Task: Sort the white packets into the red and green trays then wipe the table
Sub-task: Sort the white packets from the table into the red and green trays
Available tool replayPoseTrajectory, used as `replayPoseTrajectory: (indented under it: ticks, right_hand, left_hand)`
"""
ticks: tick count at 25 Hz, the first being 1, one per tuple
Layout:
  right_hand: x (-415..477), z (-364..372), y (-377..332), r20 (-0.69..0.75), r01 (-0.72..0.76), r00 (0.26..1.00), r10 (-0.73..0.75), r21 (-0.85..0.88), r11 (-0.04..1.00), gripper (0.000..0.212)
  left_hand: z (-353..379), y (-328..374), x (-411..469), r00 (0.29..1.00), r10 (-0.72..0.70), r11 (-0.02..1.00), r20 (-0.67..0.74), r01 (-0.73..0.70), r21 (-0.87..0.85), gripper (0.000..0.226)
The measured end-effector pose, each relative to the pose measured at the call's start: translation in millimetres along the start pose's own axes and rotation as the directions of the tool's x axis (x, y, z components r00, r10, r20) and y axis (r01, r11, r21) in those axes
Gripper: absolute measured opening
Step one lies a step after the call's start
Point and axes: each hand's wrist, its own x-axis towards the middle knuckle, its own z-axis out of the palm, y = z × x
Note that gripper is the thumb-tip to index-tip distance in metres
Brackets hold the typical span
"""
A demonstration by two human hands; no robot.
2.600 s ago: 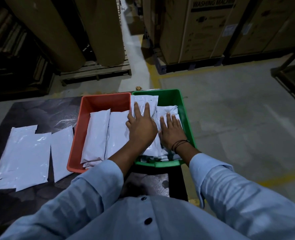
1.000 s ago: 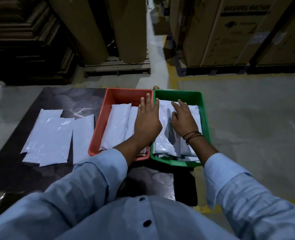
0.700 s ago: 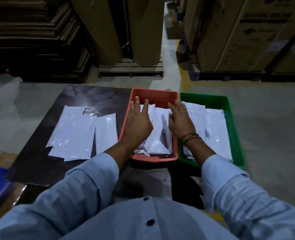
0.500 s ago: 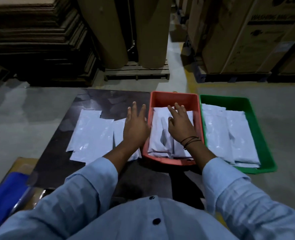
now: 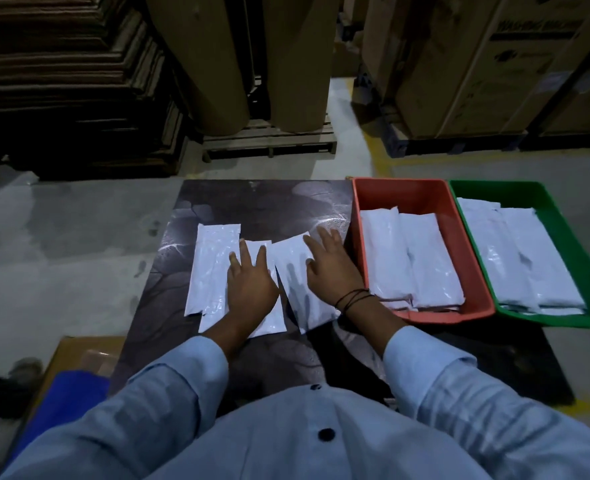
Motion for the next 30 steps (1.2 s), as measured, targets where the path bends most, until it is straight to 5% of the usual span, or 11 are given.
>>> replayPoseTrajectory:
  ticks: [7, 12, 16, 22, 30]
  right_hand:
    - [4.1, 56.8, -3.5, 0.268, -0.038, 0.959, 0.091, -0.195, 0.98, 0.063]
    - [7.9, 78.6, 8.4, 0.361, -0.085, 0.914, 0.187, -0.281, 0.956, 0.071]
    - [7.4, 89.8, 11.2, 0.356, -0.074, 0.916, 0.183, -0.297, 0.952, 0.081]
    - [4.6, 96.9, 11.9, 0.319, -0.092, 0.927, 0.199, -0.322, 0.942, 0.068]
    - [22.9, 80.9, 7.1, 0.236, -0.132, 0.951, 0.199, -0.274, 0.953, 0.067]
  left_hand:
    - [42.9, -26.1, -6.1, 0.986, -0.054, 0.993, 0.158, 0.037, 0.108, 0.073]
    - [51.8, -36.3, -0.3, 0.988, -0.031, 0.99, 0.148, 0.009, 0.141, 0.09]
    - [60.8, -39.5, 2.0, 0.991, -0.018, 0.986, 0.134, -0.004, 0.166, 0.09]
    - [69.4, -34.9, -1.6, 0.992, -0.025, 0.991, 0.124, 0.008, 0.134, 0.064]
    - [44.4, -22.4, 10.3, 0.994, -0.038, 0.99, 0.098, 0.024, 0.141, 0.079]
